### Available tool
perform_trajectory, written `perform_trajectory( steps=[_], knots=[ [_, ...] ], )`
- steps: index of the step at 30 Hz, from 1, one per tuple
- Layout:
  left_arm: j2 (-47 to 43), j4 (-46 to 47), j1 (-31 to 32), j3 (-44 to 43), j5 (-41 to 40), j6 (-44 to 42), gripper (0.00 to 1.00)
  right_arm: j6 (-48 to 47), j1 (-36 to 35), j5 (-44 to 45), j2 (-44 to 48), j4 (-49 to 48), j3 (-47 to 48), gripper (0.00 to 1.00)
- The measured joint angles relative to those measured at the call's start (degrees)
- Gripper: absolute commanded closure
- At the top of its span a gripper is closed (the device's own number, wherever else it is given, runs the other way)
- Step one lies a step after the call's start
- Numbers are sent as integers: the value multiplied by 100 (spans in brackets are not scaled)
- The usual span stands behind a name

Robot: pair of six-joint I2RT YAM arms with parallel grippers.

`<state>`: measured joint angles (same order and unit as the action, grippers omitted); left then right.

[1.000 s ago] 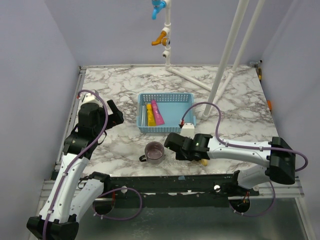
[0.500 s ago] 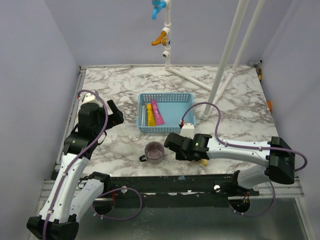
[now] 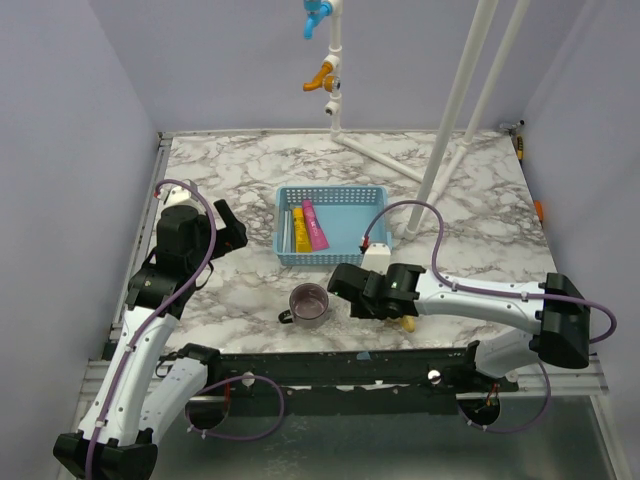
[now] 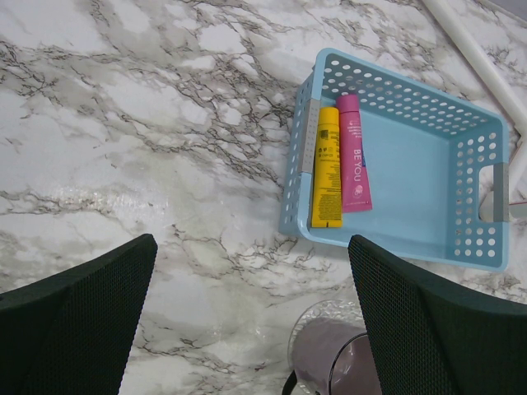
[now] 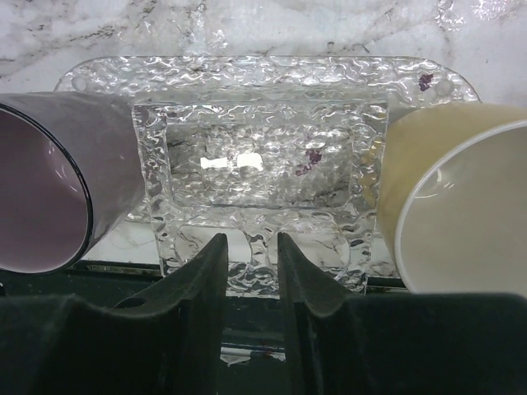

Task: Prepare toiletry sets of a toothbrush and toothpaste on the tray

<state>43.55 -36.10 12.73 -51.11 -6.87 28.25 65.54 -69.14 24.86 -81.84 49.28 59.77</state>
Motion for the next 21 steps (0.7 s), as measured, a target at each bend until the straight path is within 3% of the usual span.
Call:
perform_trajectory(
  steps=[10, 21],
  knots=[
    [4, 2, 0, 0, 0, 0, 1, -92, 0, 173, 17, 398, 623, 61],
    [105, 0, -4, 0, 2, 0, 1, -984, 234, 380, -295, 479, 2009, 55]
  ],
)
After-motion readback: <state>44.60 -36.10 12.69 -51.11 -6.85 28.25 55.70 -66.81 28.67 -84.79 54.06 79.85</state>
